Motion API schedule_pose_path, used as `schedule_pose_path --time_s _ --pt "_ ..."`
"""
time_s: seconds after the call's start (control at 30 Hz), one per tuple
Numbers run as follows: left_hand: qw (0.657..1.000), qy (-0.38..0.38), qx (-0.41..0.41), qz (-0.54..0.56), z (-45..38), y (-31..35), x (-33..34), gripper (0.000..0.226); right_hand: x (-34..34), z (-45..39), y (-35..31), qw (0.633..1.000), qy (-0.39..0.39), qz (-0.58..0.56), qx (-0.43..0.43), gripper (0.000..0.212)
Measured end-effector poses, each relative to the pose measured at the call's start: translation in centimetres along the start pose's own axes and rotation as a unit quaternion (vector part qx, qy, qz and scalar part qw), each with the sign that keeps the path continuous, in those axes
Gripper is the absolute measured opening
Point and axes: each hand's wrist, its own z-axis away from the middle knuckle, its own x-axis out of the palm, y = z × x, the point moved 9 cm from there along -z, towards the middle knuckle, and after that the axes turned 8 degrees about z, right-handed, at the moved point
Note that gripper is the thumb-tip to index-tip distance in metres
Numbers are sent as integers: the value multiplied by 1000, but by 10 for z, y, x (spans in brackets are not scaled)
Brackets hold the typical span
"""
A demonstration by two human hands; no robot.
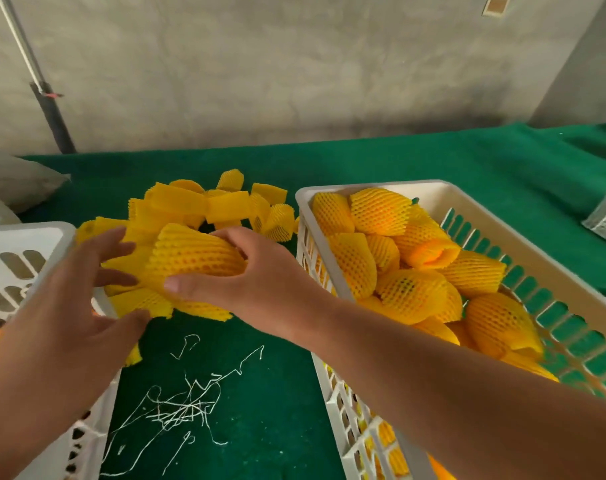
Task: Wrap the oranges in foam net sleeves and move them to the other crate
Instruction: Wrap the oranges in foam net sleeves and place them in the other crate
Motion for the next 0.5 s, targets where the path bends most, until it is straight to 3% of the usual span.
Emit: schedule_pose_path --time_s 0.1,0.2,0.3,0.4,0.5 --pt "995 -61 -17 -81 9 15 21 55 -30 1 -10 996 90 9 1 77" --pt "949 -233 -72 -199 34 7 62 10 -80 11 -20 985 171 15 -1 68" --pt "890 -364 -101 -257 58 6 76 27 -141 49 -14 966 249 65 29 59" --pt "834 -438 -108 -317 71 0 79 34 -194 116 21 942 287 129 113 69" --pt "838 -423 -84 -333 70 -9 87 37 -222 175 66 925 267 176 202 77"
